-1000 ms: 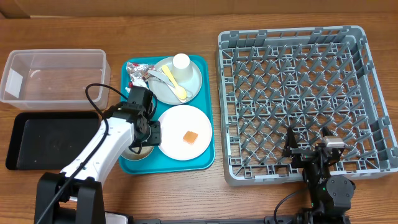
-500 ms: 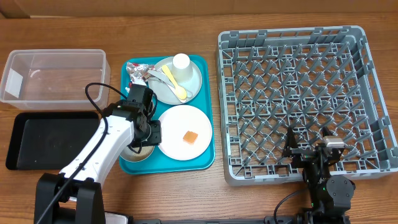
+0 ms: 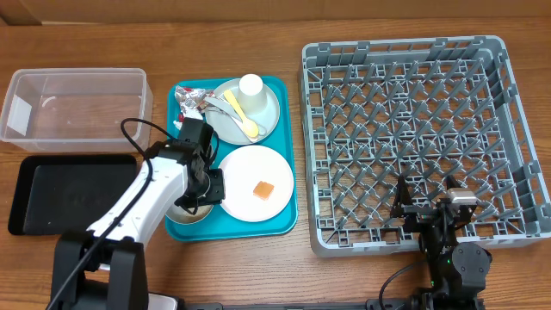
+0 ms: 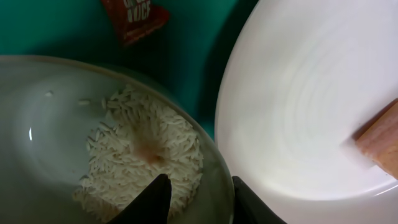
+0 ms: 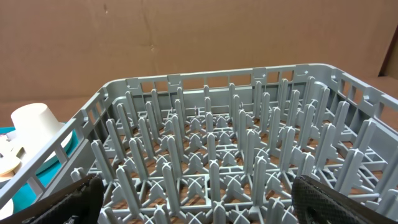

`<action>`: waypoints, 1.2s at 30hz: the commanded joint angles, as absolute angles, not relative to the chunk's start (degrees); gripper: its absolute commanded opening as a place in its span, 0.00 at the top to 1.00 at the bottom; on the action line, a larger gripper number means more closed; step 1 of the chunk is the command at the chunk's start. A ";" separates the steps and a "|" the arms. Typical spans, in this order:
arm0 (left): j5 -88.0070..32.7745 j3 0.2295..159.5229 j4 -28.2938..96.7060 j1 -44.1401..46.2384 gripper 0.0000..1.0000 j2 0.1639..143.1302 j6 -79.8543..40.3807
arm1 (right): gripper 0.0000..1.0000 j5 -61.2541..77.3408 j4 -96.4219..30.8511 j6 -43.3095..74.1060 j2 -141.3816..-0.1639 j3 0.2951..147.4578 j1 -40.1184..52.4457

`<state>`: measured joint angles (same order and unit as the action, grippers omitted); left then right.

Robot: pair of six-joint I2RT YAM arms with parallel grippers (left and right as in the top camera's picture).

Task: Sort waste into correct bins and load items into the dishwasher rack
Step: 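Lower the left gripper and grasp the rim of the grey bowl, then lift the grey bowl with the left gripper toward the black tray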

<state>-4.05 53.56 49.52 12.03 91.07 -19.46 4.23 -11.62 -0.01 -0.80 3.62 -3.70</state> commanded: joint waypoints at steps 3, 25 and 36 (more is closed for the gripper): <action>-4.25 54.48 49.30 12.14 0.65 91.42 -19.29 | 0.00 4.10 -11.38 -0.03 -0.19 3.42 -3.92; -4.27 59.29 55.42 12.01 0.96 91.29 -19.38 | 0.00 4.10 -11.38 -0.03 -0.19 3.42 -3.92; -4.27 67.35 64.34 11.90 0.96 91.00 -19.73 | 0.00 4.10 -11.38 -0.03 -0.19 3.42 -3.92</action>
<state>-3.86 64.27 63.20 12.27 91.09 -19.33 4.25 -11.62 -0.01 -0.80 3.62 -3.73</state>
